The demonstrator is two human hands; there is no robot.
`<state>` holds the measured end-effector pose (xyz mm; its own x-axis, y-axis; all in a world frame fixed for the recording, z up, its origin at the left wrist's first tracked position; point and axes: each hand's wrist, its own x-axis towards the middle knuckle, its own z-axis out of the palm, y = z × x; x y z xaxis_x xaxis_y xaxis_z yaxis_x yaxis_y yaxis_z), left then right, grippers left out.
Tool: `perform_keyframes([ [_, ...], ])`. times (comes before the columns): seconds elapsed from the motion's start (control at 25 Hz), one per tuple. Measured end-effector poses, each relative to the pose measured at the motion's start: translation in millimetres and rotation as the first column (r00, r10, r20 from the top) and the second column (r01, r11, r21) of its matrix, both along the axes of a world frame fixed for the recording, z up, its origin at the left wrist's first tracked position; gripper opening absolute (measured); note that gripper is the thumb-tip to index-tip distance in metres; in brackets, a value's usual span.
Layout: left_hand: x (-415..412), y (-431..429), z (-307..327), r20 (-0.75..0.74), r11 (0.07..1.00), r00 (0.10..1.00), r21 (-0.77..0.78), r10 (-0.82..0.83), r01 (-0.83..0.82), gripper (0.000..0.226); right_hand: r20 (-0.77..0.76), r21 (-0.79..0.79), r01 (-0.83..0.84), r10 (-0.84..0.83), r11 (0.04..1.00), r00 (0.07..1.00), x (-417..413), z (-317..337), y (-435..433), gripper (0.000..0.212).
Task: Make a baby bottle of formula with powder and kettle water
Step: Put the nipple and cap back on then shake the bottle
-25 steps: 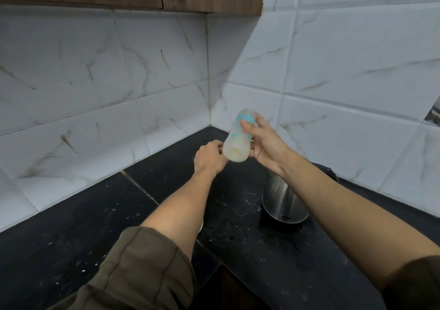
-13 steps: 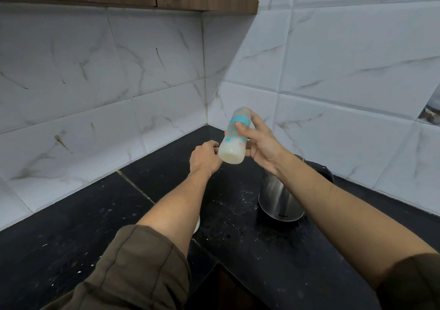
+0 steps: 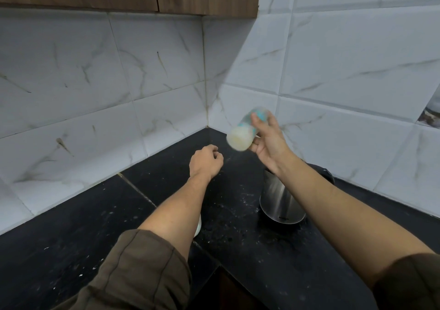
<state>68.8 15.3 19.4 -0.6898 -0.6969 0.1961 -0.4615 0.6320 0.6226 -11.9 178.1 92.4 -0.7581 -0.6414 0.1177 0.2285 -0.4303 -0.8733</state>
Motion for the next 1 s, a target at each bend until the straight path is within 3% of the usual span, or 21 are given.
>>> perform_keyframes([
  [0.12, 1.6, -2.2, -0.8, -0.007, 1.000, 1.000, 0.011, 0.003, -0.003, 0.039, 0.050, -0.012, 0.062, -0.061, 0.998, 0.997, -5.5, -0.3, -0.2, 0.063],
  [0.24, -0.9, -4.1, -1.0, 0.011, 1.000, 1.000, -0.001, -0.009, 0.009, 0.039, -0.115, 0.162, -0.172, 0.192, 0.972, 0.975, 7.9, -4.1, 4.6, 0.066],
  [0.32, -1.7, -4.5, -1.3, 0.018, 1.000, 1.000, -0.004, -0.013, 0.013, 0.039, -0.169, 0.164, -0.234, 0.261, 0.958, 0.951, 7.6, -4.0, 5.6, 0.071],
  [0.48, 2.4, -4.2, -0.8, -0.013, 1.000, 1.000, -0.001, 0.002, -0.002, 0.039, 0.056, -0.057, 0.091, -0.088, 0.994, 0.995, -8.0, 7.9, -1.2, 0.063],
  [0.56, 2.5, -5.7, -2.9, -0.007, 1.000, 1.000, -0.002, -0.007, 0.007, 0.039, 0.053, -0.033, 0.084, -0.082, 0.996, 0.995, -7.5, 7.1, -0.1, 0.064],
  [0.72, -0.4, -9.7, 0.3, 0.003, 1.000, 1.000, -0.016, -0.009, 0.009, 0.039, -0.173, 0.185, -0.166, 0.198, 0.969, 0.965, 1.0, 0.3, 6.4, 0.073],
  [0.8, -1.6, -11.8, 1.1, -0.011, 1.000, 1.000, -0.018, -0.005, 0.005, 0.039, -0.115, 0.069, -0.092, 0.100, 0.993, 0.988, -1.3, 1.8, 4.7, 0.074],
  [0.88, -0.7, -11.7, 1.1, -0.024, 1.000, 1.000, -0.017, 0.001, -0.001, 0.039, 0.063, -0.054, 0.083, -0.079, 0.995, 0.995, -6.2, 7.0, -1.3, 0.070],
  [0.92, -0.2, -10.9, 1.1, -0.027, 1.000, 1.000, -0.022, 0.000, -0.001, 0.039, 0.120, -0.078, 0.134, -0.125, 0.988, 0.985, -7.0, 7.8, -4.1, 0.067],
  [1.0, -0.3, -9.7, 2.1, -0.022, 1.000, 1.000, -0.031, -0.003, 0.002, 0.037, 0.082, -0.021, 0.092, -0.090, 0.995, 0.993, 0.0, 7.6, -5.7, 0.064],
])
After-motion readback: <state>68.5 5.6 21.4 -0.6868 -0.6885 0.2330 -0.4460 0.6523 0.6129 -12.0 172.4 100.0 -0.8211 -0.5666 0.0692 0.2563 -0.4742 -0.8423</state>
